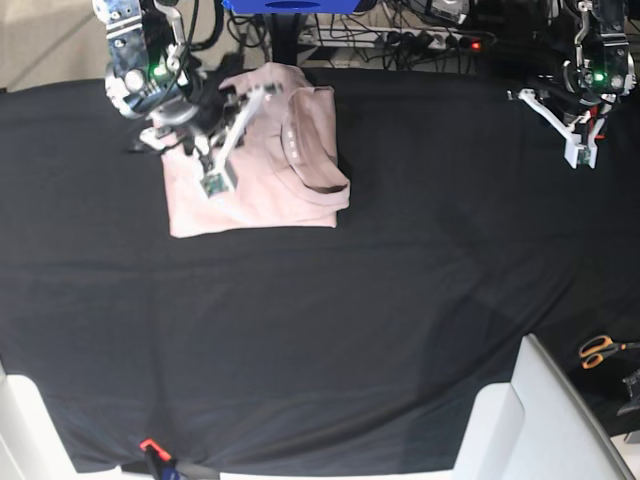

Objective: Fold the T-shirt properly
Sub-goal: 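Fold the grasped end over onto the shirt with the right gripper, then press the folded pink shirt flat with the right gripper, then withdraw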

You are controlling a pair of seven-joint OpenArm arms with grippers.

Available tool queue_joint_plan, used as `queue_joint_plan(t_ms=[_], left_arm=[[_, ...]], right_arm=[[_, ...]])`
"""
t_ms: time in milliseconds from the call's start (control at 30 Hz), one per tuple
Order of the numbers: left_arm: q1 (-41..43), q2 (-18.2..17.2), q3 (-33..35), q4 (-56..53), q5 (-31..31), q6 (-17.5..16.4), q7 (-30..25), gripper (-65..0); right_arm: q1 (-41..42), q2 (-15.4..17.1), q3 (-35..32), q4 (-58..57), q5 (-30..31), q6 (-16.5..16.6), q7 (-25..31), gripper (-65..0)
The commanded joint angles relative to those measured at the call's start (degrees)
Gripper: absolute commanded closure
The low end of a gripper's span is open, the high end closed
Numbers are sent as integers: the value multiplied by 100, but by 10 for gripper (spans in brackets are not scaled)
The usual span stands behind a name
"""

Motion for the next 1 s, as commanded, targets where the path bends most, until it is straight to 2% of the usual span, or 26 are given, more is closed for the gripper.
queue_joint_plan(t_ms=[0, 300, 433, 533, 700, 967], left_arm=[[-3, -118, -30, -12, 19, -4, -36, 0], [-144, -145, 40, -65, 19, -13, -27, 0], [-161, -136, 49, -48, 19, -13, -27, 0], [-170, -136, 93, -30, -25, -13, -27, 0], [-328, -136, 603, -30, 10, -13, -18, 0], [-548, -57, 1042, -30, 10, -13, -27, 0]], right_arm=[[56, 4, -2, 77, 37, 77, 194, -23], [-366, -23, 16, 15, 37, 121, 10, -23], [-462, -243, 7, -205, 37, 156, 27, -23], [-287, -348, -204, -750, 45, 165, 45, -23], [65, -454, -732, -1224, 45, 165, 45, -23], [628, -489, -793, -1576, 45, 148, -43, -23]])
